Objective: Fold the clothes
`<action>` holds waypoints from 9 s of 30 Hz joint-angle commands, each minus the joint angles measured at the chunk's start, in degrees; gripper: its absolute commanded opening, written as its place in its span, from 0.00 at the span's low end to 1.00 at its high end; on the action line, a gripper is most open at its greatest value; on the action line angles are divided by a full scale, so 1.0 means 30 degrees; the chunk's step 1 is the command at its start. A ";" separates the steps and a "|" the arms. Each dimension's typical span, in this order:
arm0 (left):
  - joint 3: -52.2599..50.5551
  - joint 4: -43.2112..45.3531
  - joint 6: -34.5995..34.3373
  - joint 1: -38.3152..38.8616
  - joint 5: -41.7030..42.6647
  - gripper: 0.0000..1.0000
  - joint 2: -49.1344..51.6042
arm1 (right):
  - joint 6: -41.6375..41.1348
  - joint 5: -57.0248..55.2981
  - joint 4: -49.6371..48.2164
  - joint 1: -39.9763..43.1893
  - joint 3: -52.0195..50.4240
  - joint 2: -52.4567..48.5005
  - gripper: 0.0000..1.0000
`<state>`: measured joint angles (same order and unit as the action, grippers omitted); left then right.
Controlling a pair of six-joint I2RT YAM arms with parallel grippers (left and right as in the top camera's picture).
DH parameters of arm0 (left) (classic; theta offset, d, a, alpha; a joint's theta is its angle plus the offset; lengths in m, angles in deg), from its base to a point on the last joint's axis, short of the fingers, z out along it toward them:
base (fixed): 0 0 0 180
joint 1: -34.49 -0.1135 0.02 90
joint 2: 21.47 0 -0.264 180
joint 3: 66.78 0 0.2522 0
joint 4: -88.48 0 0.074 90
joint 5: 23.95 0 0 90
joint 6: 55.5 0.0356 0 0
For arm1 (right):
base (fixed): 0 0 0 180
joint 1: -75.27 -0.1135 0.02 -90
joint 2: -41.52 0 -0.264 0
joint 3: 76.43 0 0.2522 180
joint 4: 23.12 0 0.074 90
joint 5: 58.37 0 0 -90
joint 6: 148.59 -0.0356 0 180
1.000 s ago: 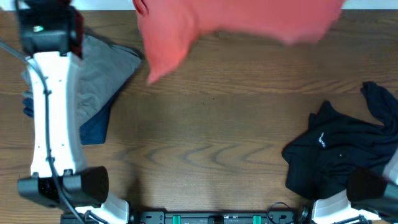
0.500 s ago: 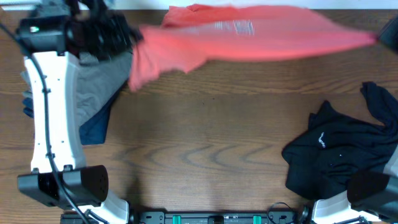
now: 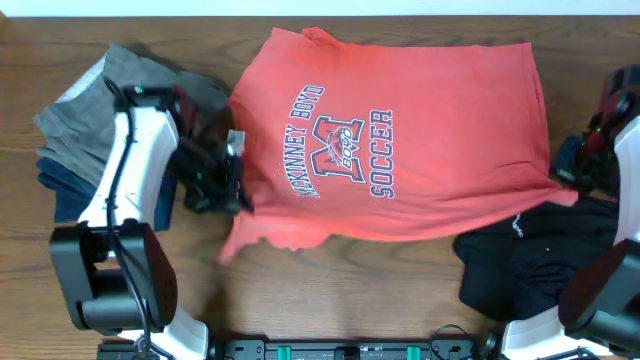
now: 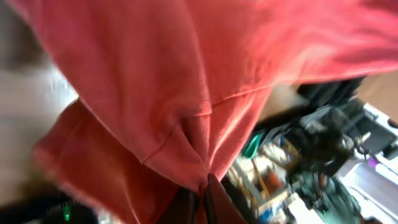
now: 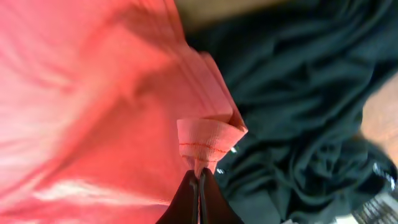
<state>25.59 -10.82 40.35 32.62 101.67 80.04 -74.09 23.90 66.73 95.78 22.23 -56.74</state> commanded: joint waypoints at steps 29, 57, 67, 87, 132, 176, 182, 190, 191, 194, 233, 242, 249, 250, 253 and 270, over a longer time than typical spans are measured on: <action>-0.2630 1.3850 -0.5158 -0.1275 -0.0022 0.06 -0.3869 | 0.0401 0.2251 -0.7293 0.0634 -0.1785 0.0816 0.01; -0.2630 2.0946 -0.5792 -0.0634 -0.0102 0.06 0.0678 | 0.0328 0.5005 -1.8804 -0.0007 -0.5115 -0.0109 0.01; -0.2630 2.2134 -0.5785 -0.0474 -0.0357 0.07 0.0743 | 0.0306 0.5093 -2.0232 -0.0204 -0.5115 -0.2652 0.02; -0.2630 2.1296 -0.5778 0.0852 -0.3592 0.56 0.0736 | 0.0117 0.5013 -1.9708 -0.0138 -0.5085 -0.3053 0.55; -0.4240 1.7522 -0.5785 0.0852 -0.5683 0.64 0.0743 | -0.0627 -0.1392 -1.1606 0.1821 -1.0710 -0.0350 0.38; -0.6426 1.9744 -0.6207 0.0860 -0.7606 0.84 0.0743 | 0.2769 0.7366 -1.1861 0.1209 -0.8735 0.3468 0.51; -0.6441 1.9292 -0.6215 0.0852 -0.7621 0.36 0.0743 | 0.2769 0.7337 -1.1876 0.1209 -0.8735 0.3468 0.51; -0.6441 1.5424 -0.6215 0.0852 -0.8233 0.29 0.0743 | 0.2674 0.5348 -1.1788 0.1209 -0.8735 0.3468 0.51; -0.6441 1.4928 -0.6215 0.0852 -0.8619 0.29 0.0743 | 0.2608 0.5355 -1.1788 0.1209 -0.8735 0.3468 0.52; -0.6441 1.4316 -0.6215 0.0852 -0.9588 0.29 0.0743 | 0.2463 0.5355 -1.1817 0.1209 -0.8735 0.3461 0.54; -0.6441 2.1646 -1.0280 0.0852 -0.6382 0.85 0.0743 | -0.5537 0.5872 -1.8702 0.1107 -0.8735 -0.2295 0.52; -0.6441 2.1631 -1.0280 0.0860 -0.6455 0.84 0.0743 | -0.5530 0.5297 -1.8462 0.0823 -0.8735 -0.2295 0.34; -0.6441 2.0720 -1.0273 0.0867 -0.6994 0.38 0.0743 | -0.5530 0.3111 -1.7150 0.0656 -0.8735 -0.2295 0.01; -0.6441 2.0487 -1.0273 0.0867 -0.7235 0.27 0.0743 | -0.5530 0.2718 -1.6903 0.0656 -0.8735 -0.2295 0.01; -0.6441 1.9533 -1.0273 0.0867 -0.8189 0.08 0.0743 | -0.5530 0.1763 -1.6101 0.0663 -0.8735 -0.2295 0.01; -0.6441 1.1424 -0.9595 0.0852 -0.9311 0.07 0.0714 | -0.5683 -0.0357 -1.0324 0.3628 -0.8735 -0.2229 0.01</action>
<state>6.51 25.38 10.65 35.35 76.99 81.73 -90.64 27.95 34.19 104.53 -2.95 -62.55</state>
